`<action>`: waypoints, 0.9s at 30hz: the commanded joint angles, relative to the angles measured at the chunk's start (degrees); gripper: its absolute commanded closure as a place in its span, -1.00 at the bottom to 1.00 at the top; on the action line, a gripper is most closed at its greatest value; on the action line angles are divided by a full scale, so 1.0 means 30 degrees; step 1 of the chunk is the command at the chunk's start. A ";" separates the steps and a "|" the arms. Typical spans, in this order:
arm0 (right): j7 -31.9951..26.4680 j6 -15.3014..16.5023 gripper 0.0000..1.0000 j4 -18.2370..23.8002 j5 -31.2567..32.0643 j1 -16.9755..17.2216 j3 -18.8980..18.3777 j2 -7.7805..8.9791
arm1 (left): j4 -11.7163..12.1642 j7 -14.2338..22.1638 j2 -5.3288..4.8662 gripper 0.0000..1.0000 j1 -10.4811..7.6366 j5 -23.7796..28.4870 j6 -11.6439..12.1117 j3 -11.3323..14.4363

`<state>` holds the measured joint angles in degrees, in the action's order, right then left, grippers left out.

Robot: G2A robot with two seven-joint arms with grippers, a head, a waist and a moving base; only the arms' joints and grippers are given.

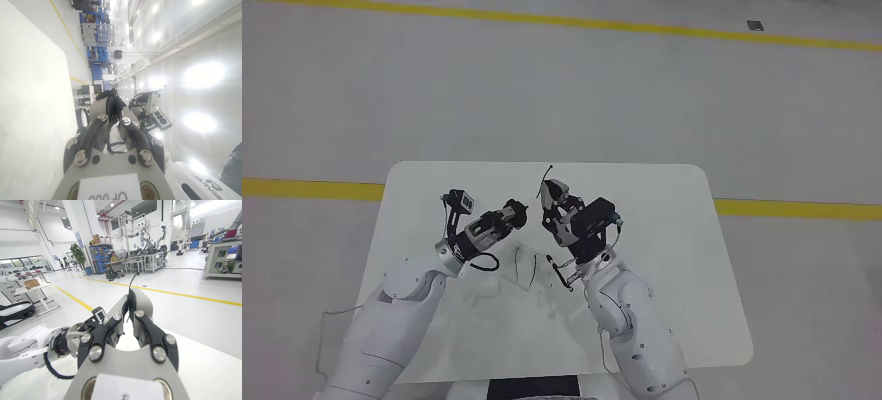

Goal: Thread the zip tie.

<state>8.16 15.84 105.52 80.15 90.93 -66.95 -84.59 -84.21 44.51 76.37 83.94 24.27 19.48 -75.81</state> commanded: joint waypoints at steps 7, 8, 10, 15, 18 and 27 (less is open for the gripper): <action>0.0000 0.0000 1.00 0.0000 0.0000 0.0000 0.0000 0.0000 | 0.0000 0.0000 0.0000 1.00 0.0000 0.0000 0.0000 0.0000; 0.0000 0.0000 1.00 0.0000 0.0000 0.0000 0.0000 0.0000 | 0.0000 0.0000 0.0000 1.00 0.0000 0.0000 0.0000 0.0000; 0.0000 0.0000 1.00 0.0000 0.0000 0.0000 0.0000 0.0000 | 0.0000 0.0000 0.0000 1.00 0.0000 0.0000 0.0000 0.0000; 0.0000 0.0000 1.00 0.0000 0.0000 0.0000 0.0000 0.0000 | 0.0000 0.0000 0.0000 1.00 0.0000 0.0000 0.0000 0.0000; 0.0000 0.0000 1.00 0.0000 0.0000 0.0000 0.0000 0.0000 | 0.0000 0.0000 0.0000 1.00 0.0000 0.0000 0.0000 0.0000; 0.0310 -0.2084 1.00 -0.0761 0.1447 -0.0443 0.1094 -0.0059 | 0.0000 0.0000 0.0000 1.00 0.0000 0.0000 0.0000 0.0000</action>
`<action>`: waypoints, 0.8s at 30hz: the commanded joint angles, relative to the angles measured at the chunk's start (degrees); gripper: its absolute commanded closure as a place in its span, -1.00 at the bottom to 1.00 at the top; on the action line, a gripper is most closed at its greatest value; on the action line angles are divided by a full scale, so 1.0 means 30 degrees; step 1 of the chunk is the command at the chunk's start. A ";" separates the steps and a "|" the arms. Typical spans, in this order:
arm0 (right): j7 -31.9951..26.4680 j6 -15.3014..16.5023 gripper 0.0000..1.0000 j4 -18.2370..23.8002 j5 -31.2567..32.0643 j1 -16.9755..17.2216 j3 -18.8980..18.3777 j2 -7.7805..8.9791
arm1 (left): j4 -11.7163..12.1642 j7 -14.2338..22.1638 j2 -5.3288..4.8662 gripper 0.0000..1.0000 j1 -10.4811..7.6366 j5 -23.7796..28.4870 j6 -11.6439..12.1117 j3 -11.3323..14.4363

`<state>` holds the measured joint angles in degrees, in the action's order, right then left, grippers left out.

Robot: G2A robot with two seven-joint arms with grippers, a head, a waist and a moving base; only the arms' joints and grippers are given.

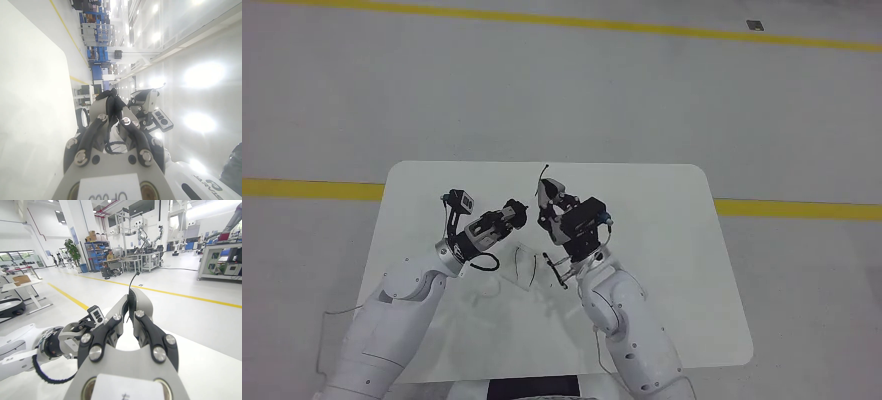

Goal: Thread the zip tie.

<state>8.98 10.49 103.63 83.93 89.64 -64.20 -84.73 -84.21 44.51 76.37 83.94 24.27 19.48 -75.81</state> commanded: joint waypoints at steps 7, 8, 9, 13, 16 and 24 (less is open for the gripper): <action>0.0714 -0.1322 1.00 -0.0772 0.0954 0.0074 0.0700 0.0020 | 0.0000 0.0000 0.0000 1.00 0.0000 0.0000 0.0000 0.0000; 0.0800 -0.1354 1.00 -0.0769 0.0973 0.0105 0.0727 0.0031 | 0.0000 0.0000 0.0000 1.00 0.0000 0.0000 0.0000 0.0000; 0.0905 -0.1377 1.00 -0.0760 0.1008 0.0146 0.0758 0.0049 | 0.0000 0.0000 0.0000 1.00 0.0000 0.0000 0.0000 0.0000; 0.1084 -0.1300 1.00 -0.0734 0.1120 0.0267 0.0912 0.0110 | 0.0000 0.0000 0.0000 1.00 0.0000 0.0000 0.0000 0.0000; 0.1108 -0.1295 1.00 -0.0724 0.1155 0.0258 0.0915 0.0116 | 0.0000 0.0000 0.0000 1.00 0.0000 0.0000 0.0000 0.0000; 0.1051 -0.1314 1.00 -0.0737 0.0911 0.0242 0.0987 0.0124 | 0.0000 0.0000 0.0000 1.00 0.0000 0.0000 0.0000 0.0000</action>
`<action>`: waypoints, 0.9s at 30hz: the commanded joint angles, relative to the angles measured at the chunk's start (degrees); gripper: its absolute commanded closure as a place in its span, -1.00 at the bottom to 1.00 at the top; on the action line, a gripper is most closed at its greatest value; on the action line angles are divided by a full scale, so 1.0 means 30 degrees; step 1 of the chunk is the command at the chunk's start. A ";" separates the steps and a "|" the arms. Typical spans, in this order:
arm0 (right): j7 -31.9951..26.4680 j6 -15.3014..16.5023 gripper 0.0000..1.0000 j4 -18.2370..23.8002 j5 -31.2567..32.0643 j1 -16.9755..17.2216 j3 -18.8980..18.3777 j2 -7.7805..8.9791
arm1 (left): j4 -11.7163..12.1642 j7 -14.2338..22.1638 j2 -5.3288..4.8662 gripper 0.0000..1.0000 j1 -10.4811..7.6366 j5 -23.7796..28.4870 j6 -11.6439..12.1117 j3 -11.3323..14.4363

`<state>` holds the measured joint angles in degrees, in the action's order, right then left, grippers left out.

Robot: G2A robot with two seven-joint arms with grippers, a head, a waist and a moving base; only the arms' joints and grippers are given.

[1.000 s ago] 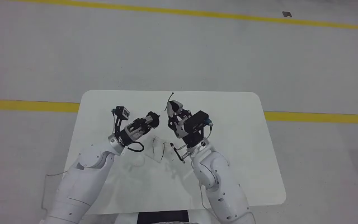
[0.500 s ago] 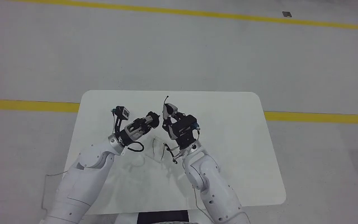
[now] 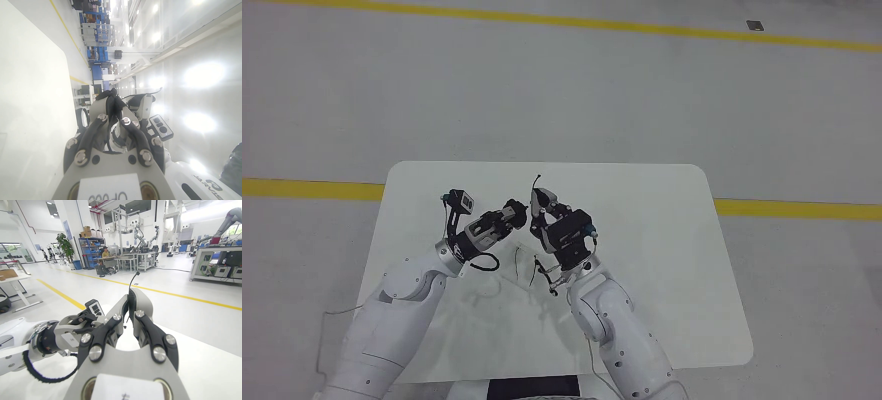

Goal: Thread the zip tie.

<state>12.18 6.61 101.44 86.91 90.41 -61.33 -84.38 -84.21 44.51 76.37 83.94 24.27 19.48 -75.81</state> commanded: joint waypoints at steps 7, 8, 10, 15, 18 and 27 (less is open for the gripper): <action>0.0200 -0.0708 1.00 -0.0331 0.0625 -0.0141 0.0370 0.0049 | 0.0000 0.0000 0.0000 1.00 0.0000 0.0000 0.0000 0.0000; 0.0205 -0.0768 1.00 -0.0381 0.0656 -0.0169 0.0411 0.0051 | 0.0000 0.0000 0.0000 1.00 0.0000 0.0000 0.0000 0.0000; 0.0189 -0.0916 1.00 -0.0457 0.0780 -0.0226 0.0504 0.0060 | 0.0000 0.0000 0.0000 1.00 0.0000 0.0000 0.0000 0.0000; 0.0164 -0.1143 1.00 -0.0596 0.0863 -0.0284 0.0622 0.0090 | 0.0000 0.0000 0.0000 1.00 0.0000 0.0000 0.0000 0.0000; 0.0139 -0.1232 1.00 -0.0655 0.0876 -0.0268 0.0647 0.0118 | 0.0000 0.0000 0.0000 1.00 0.0000 0.0000 0.0000 0.0000; 0.0068 -0.1278 1.00 -0.0672 0.0841 -0.0212 0.0751 0.0209 | 0.0000 0.0000 0.0000 1.00 0.0000 0.0000 0.0000 0.0000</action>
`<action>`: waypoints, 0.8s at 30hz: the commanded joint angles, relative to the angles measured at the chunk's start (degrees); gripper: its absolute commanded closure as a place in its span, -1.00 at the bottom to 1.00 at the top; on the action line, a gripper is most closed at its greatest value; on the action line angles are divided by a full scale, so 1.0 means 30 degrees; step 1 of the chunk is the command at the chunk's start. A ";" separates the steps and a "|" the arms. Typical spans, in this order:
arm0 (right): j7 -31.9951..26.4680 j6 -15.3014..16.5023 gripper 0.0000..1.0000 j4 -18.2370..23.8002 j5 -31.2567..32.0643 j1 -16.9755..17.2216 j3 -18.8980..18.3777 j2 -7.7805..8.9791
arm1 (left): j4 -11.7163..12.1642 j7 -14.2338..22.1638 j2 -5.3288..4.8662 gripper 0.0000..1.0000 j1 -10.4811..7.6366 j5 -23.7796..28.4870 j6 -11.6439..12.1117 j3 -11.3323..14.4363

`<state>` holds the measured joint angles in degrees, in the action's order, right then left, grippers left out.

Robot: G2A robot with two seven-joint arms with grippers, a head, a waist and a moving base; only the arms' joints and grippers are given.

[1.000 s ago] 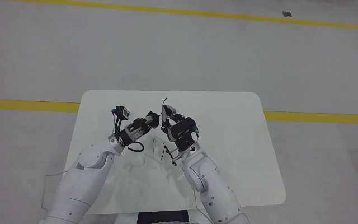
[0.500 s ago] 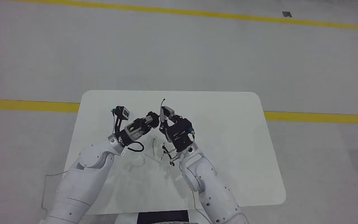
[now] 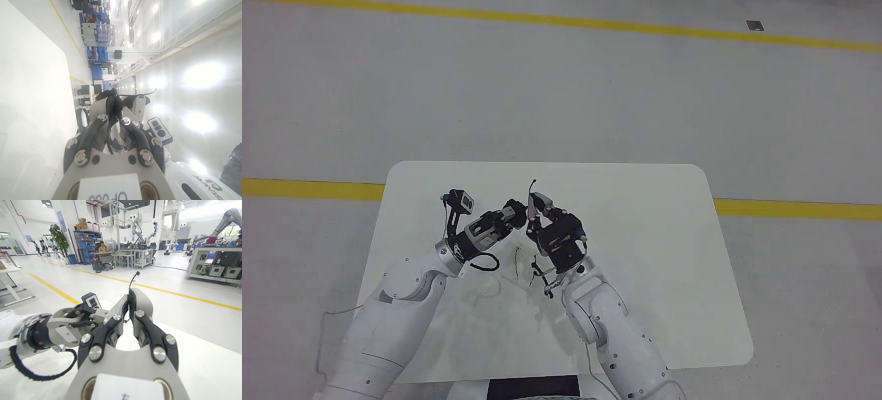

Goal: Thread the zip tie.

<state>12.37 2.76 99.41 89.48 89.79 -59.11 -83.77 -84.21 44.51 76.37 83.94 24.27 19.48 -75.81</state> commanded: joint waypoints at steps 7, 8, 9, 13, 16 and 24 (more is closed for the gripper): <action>0.0233 0.0065 1.00 0.0128 -0.0161 -0.0027 0.0097 0.0067 | 0.0000 0.0000 0.0000 1.00 0.0000 0.0000 0.0000 0.0000; 0.0277 0.0061 1.00 0.0160 -0.0163 -0.0030 0.0107 0.0075 | 0.0000 0.0000 0.0000 1.00 0.0000 0.0000 0.0000 0.0000; 0.0322 0.0045 1.00 0.0187 -0.0171 -0.0026 0.0121 0.0085 | 0.0000 0.0000 0.0000 1.00 0.0000 0.0000 0.0000 0.0000; 0.0428 0.0013 1.00 0.0239 -0.0207 -0.0032 0.0198 0.0112 | 0.0000 0.0000 0.0000 1.00 0.0000 0.0000 0.0000 0.0000; 0.0429 -0.0043 1.00 0.0210 -0.0182 -0.0051 0.0251 0.0132 | 0.0000 0.0000 0.0000 1.00 0.0000 0.0000 0.0000 0.0000; 0.0294 -0.0422 1.00 -0.0053 -0.0178 -0.0186 0.0374 0.0154 | 0.0000 0.0000 0.0000 1.00 0.0000 0.0000 0.0000 0.0000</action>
<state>13.30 1.63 99.36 88.91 89.30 -58.04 -83.32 -84.21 44.51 76.37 83.94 24.27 19.48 -75.81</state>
